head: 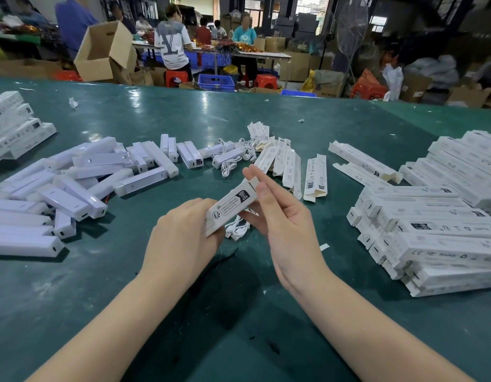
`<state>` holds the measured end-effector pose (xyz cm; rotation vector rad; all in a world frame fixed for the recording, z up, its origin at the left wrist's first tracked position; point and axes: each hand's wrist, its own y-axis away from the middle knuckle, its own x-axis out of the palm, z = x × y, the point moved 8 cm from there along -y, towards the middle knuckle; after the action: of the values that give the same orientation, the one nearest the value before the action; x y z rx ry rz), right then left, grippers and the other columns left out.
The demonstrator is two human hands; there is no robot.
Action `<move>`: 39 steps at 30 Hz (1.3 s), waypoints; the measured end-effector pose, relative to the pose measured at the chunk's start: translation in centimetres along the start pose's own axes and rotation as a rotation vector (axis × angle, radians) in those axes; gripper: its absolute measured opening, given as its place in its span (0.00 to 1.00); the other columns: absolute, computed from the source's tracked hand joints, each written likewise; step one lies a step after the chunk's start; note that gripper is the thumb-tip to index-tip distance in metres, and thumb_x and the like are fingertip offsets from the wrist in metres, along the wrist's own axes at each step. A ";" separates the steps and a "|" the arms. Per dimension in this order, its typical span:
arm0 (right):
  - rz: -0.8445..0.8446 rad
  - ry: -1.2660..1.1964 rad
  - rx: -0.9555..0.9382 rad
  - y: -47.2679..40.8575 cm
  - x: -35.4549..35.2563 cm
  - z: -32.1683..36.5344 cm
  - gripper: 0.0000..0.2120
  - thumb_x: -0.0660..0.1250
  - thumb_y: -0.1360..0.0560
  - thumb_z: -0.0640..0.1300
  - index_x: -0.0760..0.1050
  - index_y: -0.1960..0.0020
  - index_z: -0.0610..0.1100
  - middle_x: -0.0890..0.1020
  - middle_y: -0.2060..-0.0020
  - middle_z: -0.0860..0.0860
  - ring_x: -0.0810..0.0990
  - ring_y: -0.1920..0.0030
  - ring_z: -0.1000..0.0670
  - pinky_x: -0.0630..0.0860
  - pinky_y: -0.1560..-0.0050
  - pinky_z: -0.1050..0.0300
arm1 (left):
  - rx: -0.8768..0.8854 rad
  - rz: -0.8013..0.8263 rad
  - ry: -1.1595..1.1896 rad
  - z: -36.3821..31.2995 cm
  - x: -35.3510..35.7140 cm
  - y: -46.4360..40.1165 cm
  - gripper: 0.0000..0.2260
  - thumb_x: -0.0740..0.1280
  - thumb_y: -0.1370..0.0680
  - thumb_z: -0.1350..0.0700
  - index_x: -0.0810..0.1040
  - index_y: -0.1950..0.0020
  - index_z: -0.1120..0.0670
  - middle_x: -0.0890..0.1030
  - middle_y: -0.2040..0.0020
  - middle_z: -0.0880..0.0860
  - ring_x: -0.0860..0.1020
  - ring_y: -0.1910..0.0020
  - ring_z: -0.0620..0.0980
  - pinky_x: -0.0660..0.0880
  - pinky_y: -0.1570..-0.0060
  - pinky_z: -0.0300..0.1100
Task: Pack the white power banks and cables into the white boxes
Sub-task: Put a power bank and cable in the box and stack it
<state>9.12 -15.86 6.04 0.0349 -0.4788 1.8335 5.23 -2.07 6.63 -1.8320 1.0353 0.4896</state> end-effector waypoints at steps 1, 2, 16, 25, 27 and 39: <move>-0.002 0.003 -0.005 0.0 0.0 0.0 0.12 0.61 0.18 0.43 0.80 0.39 0.51 0.85 0.46 0.54 0.83 0.46 0.54 0.79 0.49 0.62 | 0.003 -0.004 -0.005 0.0 0.0 0.0 0.07 0.71 0.28 0.59 0.77 0.57 0.47 0.68 0.70 0.42 0.67 0.67 0.52 0.67 0.66 0.43; -0.004 0.015 -0.016 0.0 0.0 0.1 0.12 0.61 0.18 0.43 0.80 0.38 0.50 0.85 0.46 0.53 0.83 0.45 0.54 0.79 0.48 0.62 | 0.007 -0.007 -0.008 0.0 0.0 0.0 0.07 0.71 0.28 0.59 0.78 0.57 0.47 0.68 0.70 0.42 0.67 0.67 0.51 0.67 0.66 0.43; 0.124 0.371 -0.218 1.5 2.1 0.9 0.19 0.63 0.21 0.49 0.67 0.33 0.66 0.74 0.34 0.63 0.72 0.33 0.60 0.73 0.40 0.67 | 0.059 -0.021 -0.022 -0.1 -0.8 0.2 0.07 0.73 0.29 0.59 0.80 0.53 0.51 0.73 0.64 0.44 0.76 0.64 0.57 0.74 0.66 0.48; -0.232 -0.268 0.120 -1.3 -2.9 -0.1 0.11 0.66 0.21 0.44 0.73 0.39 0.50 0.85 0.55 0.52 0.83 0.54 0.54 0.80 0.46 0.59 | -0.115 0.050 0.085 1.7 -0.6 0.0 0.13 0.70 0.29 0.46 0.76 0.45 0.40 0.79 0.60 0.42 0.77 0.58 0.47 0.71 0.58 0.44; -0.035 -0.193 0.298 -1.0 -0.9 -1.3 0.07 0.68 0.23 0.45 0.76 0.45 0.49 0.85 0.53 0.54 0.82 0.51 0.55 0.76 0.41 0.56 | -0.061 0.094 0.293 0.9 0.2 -0.1 0.15 0.71 0.27 0.55 0.75 0.44 0.42 0.79 0.61 0.44 0.76 0.60 0.44 0.71 0.59 0.39; -0.425 -0.580 0.190 -2.0 -6.4 1.2 0.13 0.65 0.21 0.38 0.70 0.37 0.37 0.83 0.58 0.41 0.84 0.65 0.51 0.80 0.64 0.63 | 0.111 0.232 0.436 0.0 2.1 0.6 0.35 0.70 0.26 0.53 0.55 0.25 0.40 0.66 0.37 0.41 0.73 0.44 0.43 0.76 0.53 0.35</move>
<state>12.77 -21.64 6.04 0.7583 -0.6382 1.4226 5.87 -3.13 4.84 -1.7670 1.5491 0.1613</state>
